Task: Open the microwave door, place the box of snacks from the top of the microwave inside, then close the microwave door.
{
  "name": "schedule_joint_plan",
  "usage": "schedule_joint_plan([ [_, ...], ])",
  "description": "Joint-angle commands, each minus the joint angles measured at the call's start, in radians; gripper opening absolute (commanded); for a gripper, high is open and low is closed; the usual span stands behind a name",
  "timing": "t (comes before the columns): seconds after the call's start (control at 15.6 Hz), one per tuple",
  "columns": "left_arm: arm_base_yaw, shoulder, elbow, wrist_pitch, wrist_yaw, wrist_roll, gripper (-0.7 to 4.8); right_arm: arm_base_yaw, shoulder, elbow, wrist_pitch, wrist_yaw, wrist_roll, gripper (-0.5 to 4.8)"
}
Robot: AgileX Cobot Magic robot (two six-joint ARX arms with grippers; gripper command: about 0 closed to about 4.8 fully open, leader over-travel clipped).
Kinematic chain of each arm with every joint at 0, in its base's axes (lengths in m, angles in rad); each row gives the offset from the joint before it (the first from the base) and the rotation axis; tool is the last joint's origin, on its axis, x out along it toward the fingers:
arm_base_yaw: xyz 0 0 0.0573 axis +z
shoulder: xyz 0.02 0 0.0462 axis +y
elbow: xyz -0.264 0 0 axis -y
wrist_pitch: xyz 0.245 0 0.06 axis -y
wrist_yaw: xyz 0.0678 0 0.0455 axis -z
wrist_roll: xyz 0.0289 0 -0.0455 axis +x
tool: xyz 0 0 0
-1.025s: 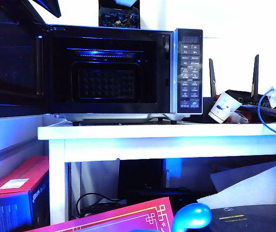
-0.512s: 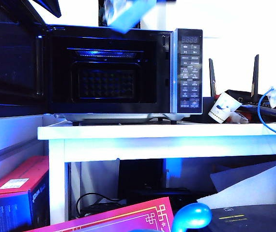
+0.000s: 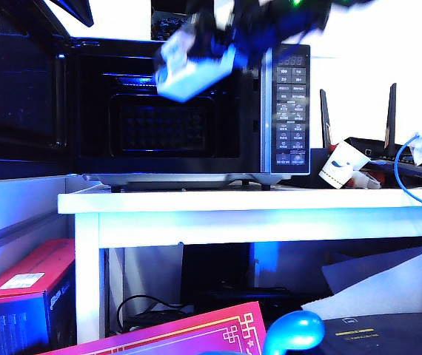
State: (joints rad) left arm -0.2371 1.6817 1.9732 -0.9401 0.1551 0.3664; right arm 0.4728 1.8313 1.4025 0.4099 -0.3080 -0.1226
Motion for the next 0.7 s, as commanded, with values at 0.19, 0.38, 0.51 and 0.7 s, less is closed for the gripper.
schedule_joint_plan([
  [0.19,0.001,-0.006,0.005,0.006,0.003,0.001,-0.06,0.001,0.079,0.005,0.090,0.050,-0.009,2.74],
  [0.38,0.001,-0.006,0.005,0.006,0.003,0.001,-0.06,0.001,0.154,0.005,0.259,0.112,-0.008,2.74],
  [0.51,0.001,-0.006,0.005,0.006,0.004,0.001,-0.06,0.001,0.217,0.006,0.354,0.112,-0.008,2.74],
  [0.7,0.001,-0.006,0.005,0.006,0.006,0.000,-0.06,0.002,0.288,0.032,0.413,0.183,0.008,2.74],
])
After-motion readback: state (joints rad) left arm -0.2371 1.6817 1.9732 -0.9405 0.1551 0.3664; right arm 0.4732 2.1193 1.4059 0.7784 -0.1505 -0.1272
